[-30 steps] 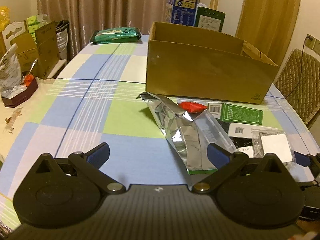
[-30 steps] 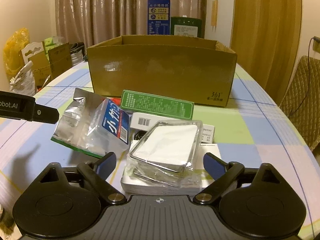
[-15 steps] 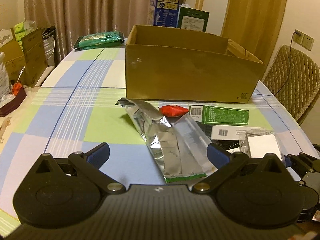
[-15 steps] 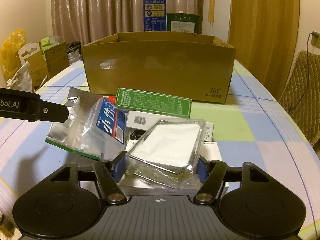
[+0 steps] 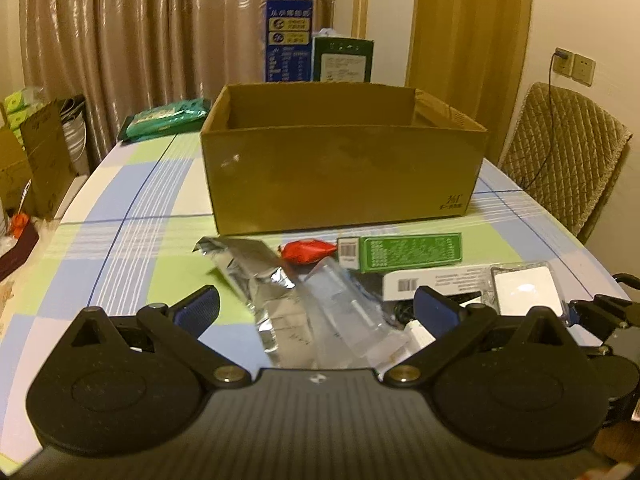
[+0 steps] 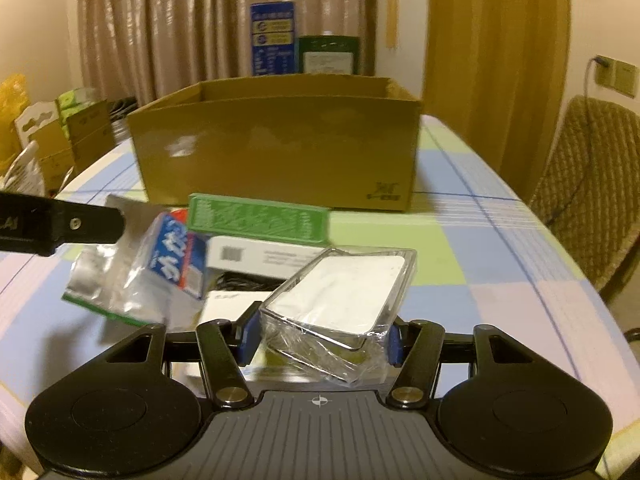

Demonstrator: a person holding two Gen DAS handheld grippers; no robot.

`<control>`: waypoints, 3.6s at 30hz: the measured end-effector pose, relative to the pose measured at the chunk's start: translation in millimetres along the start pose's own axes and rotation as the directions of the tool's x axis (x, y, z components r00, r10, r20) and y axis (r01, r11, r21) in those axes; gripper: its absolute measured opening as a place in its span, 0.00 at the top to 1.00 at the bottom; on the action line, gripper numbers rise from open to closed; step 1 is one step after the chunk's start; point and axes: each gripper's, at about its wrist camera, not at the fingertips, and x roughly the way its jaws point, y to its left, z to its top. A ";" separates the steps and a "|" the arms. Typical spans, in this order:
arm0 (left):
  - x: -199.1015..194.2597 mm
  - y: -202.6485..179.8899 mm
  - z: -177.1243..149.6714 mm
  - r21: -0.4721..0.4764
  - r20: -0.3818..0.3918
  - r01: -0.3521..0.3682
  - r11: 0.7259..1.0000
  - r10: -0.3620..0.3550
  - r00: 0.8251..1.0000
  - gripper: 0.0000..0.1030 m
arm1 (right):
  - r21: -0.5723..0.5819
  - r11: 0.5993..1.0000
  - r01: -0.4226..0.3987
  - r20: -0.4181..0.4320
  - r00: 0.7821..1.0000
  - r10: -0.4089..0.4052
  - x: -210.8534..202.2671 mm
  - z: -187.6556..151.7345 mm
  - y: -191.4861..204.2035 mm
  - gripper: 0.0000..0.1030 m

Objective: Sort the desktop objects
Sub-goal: 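Grasp the clear plastic case with the right gripper while the left grasps the blue toothpick box, then carry the toothpick box and clear case over the cardboard box with both grippers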

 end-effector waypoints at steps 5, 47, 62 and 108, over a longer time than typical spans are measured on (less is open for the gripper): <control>6.2 -10.3 2.4 0.022 -0.017 0.023 0.999 -0.023 1.000 0.11 | 0.034 0.999 0.026 -0.002 1.000 -0.026 -2.0 -0.8 -15.4 0.46; 64.0 -23.5 -23.8 0.129 -0.117 -0.030 0.991 0.045 0.992 0.42 | 0.096 0.995 -0.017 -0.020 1.000 0.019 1.9 -0.6 -24.1 0.46; 71.9 -18.9 -28.7 0.082 -0.181 -0.023 0.996 0.038 0.983 0.47 | 0.075 0.996 -0.040 -0.048 0.998 0.044 2.3 -3.4 -16.5 0.46; 12.1 -10.0 31.9 0.007 -0.025 0.013 1.000 -0.013 1.000 0.47 | 0.030 0.998 -0.063 0.128 0.990 0.059 -34.7 52.3 -2.5 0.47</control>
